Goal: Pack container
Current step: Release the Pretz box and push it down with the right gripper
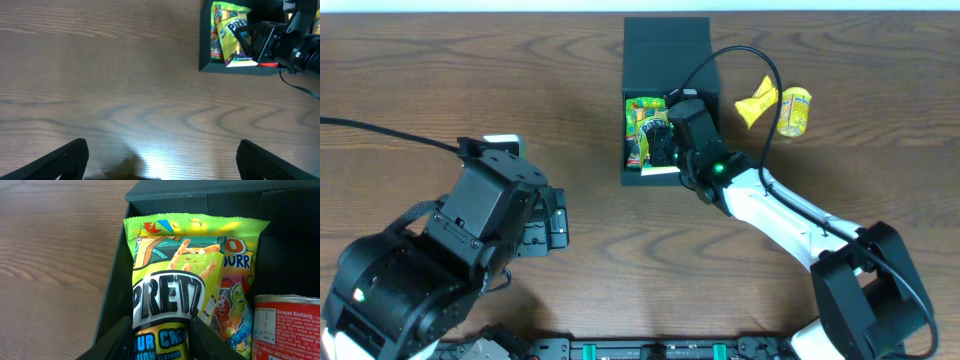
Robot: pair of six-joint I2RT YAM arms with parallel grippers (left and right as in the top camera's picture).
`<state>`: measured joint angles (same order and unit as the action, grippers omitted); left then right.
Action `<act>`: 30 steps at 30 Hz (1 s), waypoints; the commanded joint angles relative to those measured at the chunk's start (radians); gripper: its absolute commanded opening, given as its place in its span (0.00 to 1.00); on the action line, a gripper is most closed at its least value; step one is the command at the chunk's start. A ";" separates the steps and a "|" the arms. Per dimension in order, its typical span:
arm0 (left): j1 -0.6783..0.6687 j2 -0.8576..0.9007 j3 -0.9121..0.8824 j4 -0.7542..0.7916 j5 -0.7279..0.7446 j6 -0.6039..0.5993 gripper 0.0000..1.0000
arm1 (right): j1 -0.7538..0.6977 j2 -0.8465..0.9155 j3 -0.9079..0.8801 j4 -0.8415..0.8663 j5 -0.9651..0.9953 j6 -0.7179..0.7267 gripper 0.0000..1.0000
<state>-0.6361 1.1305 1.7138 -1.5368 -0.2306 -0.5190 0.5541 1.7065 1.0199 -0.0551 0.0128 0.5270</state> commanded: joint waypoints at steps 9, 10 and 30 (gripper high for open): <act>0.001 0.000 0.010 0.000 0.003 0.010 0.95 | 0.017 0.024 0.007 0.067 0.013 0.157 0.35; 0.001 0.000 0.010 0.000 0.003 0.010 0.95 | 0.018 0.029 0.007 0.075 0.013 0.163 0.35; 0.001 0.000 0.010 0.000 0.003 0.010 0.95 | 0.019 -0.057 0.007 -0.151 0.204 0.093 0.18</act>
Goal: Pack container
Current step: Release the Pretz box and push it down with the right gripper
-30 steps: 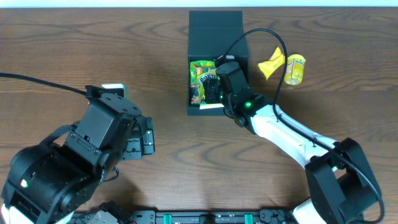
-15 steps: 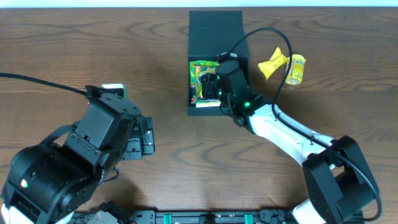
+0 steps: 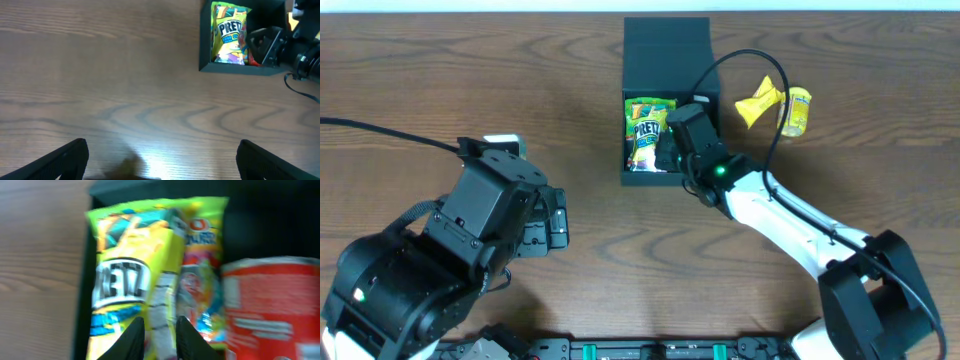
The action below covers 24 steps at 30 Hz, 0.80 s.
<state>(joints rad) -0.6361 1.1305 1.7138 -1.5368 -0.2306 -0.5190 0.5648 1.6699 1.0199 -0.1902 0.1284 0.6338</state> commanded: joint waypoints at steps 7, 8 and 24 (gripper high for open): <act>0.001 0.000 0.010 0.000 0.003 0.011 0.95 | -0.007 0.006 0.007 -0.036 0.126 -0.013 0.02; 0.001 0.000 0.010 0.000 0.003 0.010 0.96 | -0.008 0.018 0.007 -0.025 0.126 -0.013 0.02; 0.001 0.000 0.010 0.000 0.003 0.011 0.95 | -0.009 0.188 0.007 0.198 0.110 0.002 0.02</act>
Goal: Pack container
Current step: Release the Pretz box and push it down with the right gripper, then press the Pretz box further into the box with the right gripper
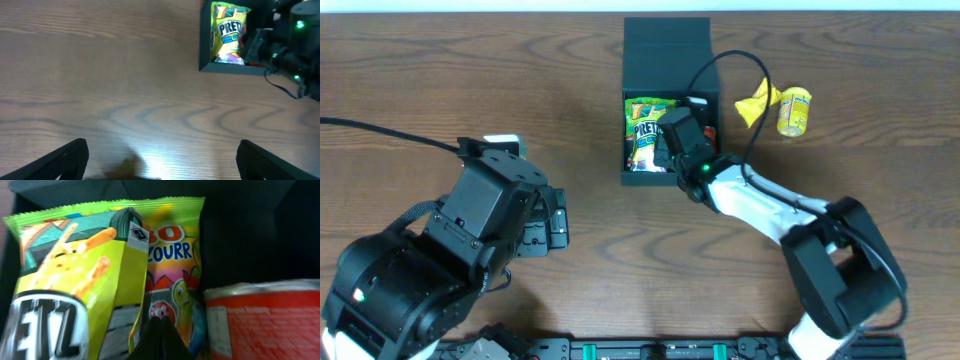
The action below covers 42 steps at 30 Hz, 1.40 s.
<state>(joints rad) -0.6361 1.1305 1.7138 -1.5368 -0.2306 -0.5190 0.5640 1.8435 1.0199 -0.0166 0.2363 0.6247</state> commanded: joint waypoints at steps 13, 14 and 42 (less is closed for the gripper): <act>0.001 0.000 0.010 0.000 0.003 0.010 0.95 | -0.006 0.014 0.007 0.090 -0.093 0.032 0.02; 0.001 0.000 0.010 0.000 0.003 0.010 0.95 | -0.006 0.014 0.007 0.076 -0.069 0.029 0.02; 0.001 0.000 0.010 0.000 0.003 0.010 0.95 | 0.030 -0.134 0.007 -0.097 -0.357 -0.086 0.02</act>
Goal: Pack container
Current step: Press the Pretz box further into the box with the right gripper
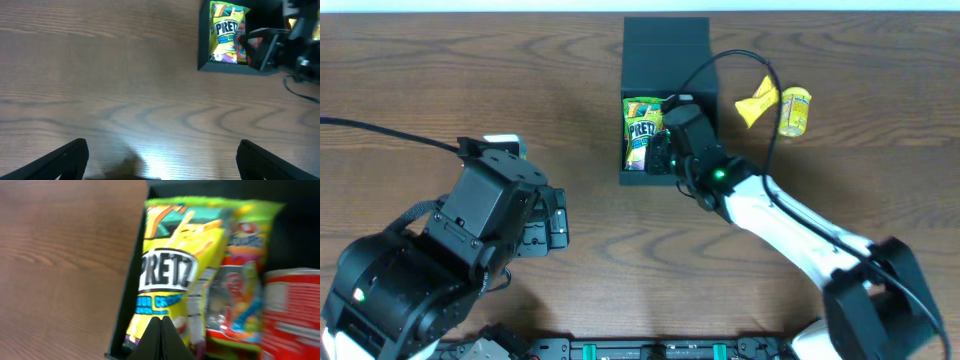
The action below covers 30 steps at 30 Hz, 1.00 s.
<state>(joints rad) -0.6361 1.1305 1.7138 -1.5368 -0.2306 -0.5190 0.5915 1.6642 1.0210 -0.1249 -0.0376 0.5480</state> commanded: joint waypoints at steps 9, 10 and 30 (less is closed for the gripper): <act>0.001 0.000 0.010 0.000 0.003 0.010 0.95 | -0.005 0.103 0.009 0.132 -0.083 0.024 0.02; 0.001 0.000 0.010 0.000 0.003 0.010 0.95 | -0.005 0.103 0.015 0.133 -0.083 0.024 0.02; 0.001 0.000 0.010 0.000 0.003 0.011 0.95 | -0.027 0.183 0.088 0.048 -0.011 -0.021 0.02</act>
<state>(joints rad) -0.6361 1.1305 1.7138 -1.5368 -0.2306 -0.5190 0.5732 1.8065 1.0981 -0.0689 -0.0666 0.5411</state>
